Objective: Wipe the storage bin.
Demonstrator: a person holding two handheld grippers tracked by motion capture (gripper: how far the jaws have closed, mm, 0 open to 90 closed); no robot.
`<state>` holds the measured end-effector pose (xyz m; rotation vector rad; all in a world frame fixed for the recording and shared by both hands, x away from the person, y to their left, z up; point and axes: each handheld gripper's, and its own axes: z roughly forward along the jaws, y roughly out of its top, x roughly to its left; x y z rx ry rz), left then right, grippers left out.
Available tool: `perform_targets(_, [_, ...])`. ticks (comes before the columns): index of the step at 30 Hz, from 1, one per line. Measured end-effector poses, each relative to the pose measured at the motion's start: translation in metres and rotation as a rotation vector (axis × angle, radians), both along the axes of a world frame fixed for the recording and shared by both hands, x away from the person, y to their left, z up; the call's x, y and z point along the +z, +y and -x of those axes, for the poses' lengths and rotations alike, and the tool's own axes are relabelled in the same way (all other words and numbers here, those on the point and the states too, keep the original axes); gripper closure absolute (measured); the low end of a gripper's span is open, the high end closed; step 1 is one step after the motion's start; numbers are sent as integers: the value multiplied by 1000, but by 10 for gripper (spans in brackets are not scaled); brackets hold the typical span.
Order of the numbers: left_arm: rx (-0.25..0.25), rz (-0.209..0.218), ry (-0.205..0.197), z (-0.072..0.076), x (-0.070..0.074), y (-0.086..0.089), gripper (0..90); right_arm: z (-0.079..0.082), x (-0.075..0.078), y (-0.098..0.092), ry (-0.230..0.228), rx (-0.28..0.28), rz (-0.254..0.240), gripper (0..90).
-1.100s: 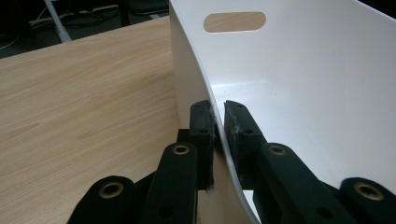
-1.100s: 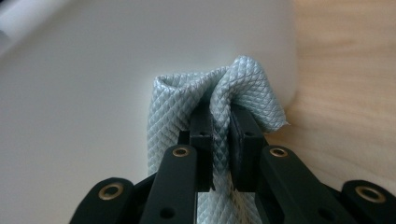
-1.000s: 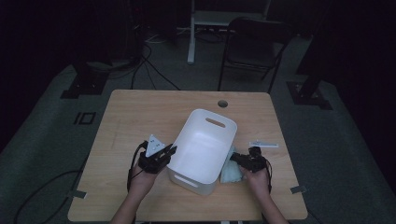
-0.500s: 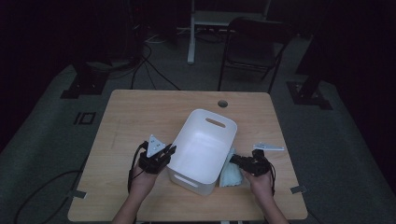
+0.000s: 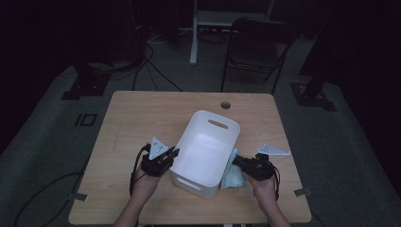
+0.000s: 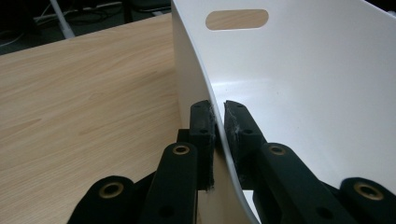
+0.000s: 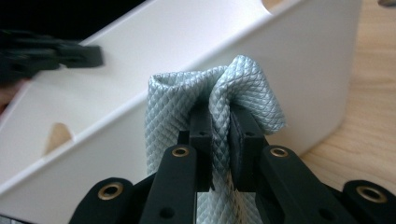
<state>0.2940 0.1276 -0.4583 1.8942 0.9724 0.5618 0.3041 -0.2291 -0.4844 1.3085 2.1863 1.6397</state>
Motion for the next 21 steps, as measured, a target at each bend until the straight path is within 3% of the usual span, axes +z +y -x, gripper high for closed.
perform_targets(8, [12, 1, -2, 0, 0, 0, 816, -16, -24, 0, 74, -18, 15, 815])
perform_targets(16, [18, 4, -6, 0, -1, 0, 816, -29, -47, 1, 125, -43, 75, 817])
perform_targets(18, [25, 8, -5, 0, -1, 0, 813, -35, -60, 2, 166, -51, 94, 817])
perform_targets(21, [37, 5, -6, 0, -1, -1, 814, -37, -63, 2, 186, -53, 88, 819])
